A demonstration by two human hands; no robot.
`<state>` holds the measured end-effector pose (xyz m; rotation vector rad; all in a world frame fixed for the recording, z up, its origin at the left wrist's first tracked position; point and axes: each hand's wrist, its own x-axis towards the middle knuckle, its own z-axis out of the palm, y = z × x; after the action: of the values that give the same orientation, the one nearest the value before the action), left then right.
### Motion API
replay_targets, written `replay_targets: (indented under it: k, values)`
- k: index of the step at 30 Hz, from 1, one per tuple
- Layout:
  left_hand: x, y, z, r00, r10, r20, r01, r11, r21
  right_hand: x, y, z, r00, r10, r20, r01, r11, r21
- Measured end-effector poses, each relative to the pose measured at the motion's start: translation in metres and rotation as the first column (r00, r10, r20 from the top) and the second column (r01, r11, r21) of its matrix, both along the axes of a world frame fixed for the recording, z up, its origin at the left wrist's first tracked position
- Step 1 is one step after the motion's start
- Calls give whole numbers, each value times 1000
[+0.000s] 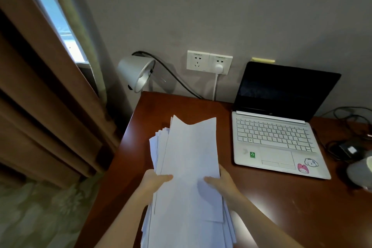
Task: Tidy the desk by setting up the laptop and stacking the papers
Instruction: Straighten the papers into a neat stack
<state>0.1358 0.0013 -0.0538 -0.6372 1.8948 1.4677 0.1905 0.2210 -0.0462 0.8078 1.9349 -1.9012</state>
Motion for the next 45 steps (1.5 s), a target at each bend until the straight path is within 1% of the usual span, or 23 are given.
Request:
replay_targets:
  k: [1, 3, 5, 7, 8, 10, 11, 13, 14, 16, 18, 20, 22, 24, 26, 30, 34, 36, 39, 42, 43, 45]
  values:
    - [0, -2, 3, 1000, 5, 13, -6, 997, 80, 0, 1, 4, 999, -2, -33, 0, 998, -62]
    - [0, -6, 15, 999, 32, 4, -32, 979, 199, -5, 2, 13, 997, -6, -71, -3, 992, -127]
    - [-4, -10, 29, 990, 109, -92, -82, 961, 262, -13, 3, 27, 990, -19, -139, -1, 989, -146]
    - [-12, -11, 50, 952, 186, -243, -103, 942, 320, -26, 6, 49, 964, -64, -258, 28, 990, -138]
    - [-16, -10, 63, 914, 217, -343, -94, 935, 342, -32, 7, 62, 939, -85, -334, 45, 991, -127]
    - [-24, -10, 94, 797, 265, -543, -62, 929, 364, -43, 10, 93, 863, -106, -494, 62, 993, -104]
    - [-27, -9, 109, 737, 286, -613, -56, 929, 366, -47, 11, 109, 815, -116, -567, 66, 992, -108]
    - [-30, -8, 134, 640, 333, -692, -65, 922, 383, -53, 14, 135, 742, -161, -650, 79, 985, -154]
    - [-30, -7, 143, 600, 352, -719, -72, 918, 389, -55, 14, 145, 727, -178, -664, 81, 981, -175]
    - [-30, -1, 156, 540, 361, -760, -95, 924, 371, -59, 11, 158, 724, -181, -665, 89, 981, -169]
    - [-29, 6, 159, 508, 352, -786, -117, 932, 342, -60, 6, 159, 721, -179, -669, 132, 984, -122]
    - [-25, 9, 157, 501, 337, -797, -129, 940, 317, -58, 2, 154, 705, -189, -684, 163, 981, -104]
    - [-21, 8, 151, 515, 309, -800, -127, 950, 285, -53, 3, 146, 701, -191, -687, 165, 981, -104]
    - [-17, 3, 142, 535, 269, -800, -110, 962, 250, -47, 8, 135, 722, -185, -666, 160, 982, -99]
    - [-12, -1, 134, 570, 242, -785, -127, 970, 207, -40, 15, 125, 756, -166, -634, 160, 985, -68]
    - [-13, -10, 123, 632, 237, -738, -137, 971, 195, -30, 27, 111, 819, -95, -566, 78, 995, -55]
    - [-19, -4, 121, 708, 142, -692, -68, 989, 133, -27, 19, 103, 867, 2, -498, -23, 999, -35]
    - [-21, -5, 123, 710, 132, -692, -60, 990, 127, -27, 16, 103, 859, 43, -510, -61, 998, -17]
    - [-24, -14, 126, 678, 192, -710, -83, 979, 186, -27, 19, 107, 863, 54, -503, -78, 997, -26]
    - [-22, -12, 127, 682, 117, -722, 8, 986, 167, -25, 15, 106, 845, 67, -531, -85, 996, -10]
    - [-22, -11, 127, 676, 121, -727, -7, 988, 157, -23, 13, 107, 841, 62, -537, -76, 997, -5]
    - [-21, -10, 130, 661, 196, -725, -74, 978, 197, -23, 8, 109, 835, 26, -550, -34, 999, -4]
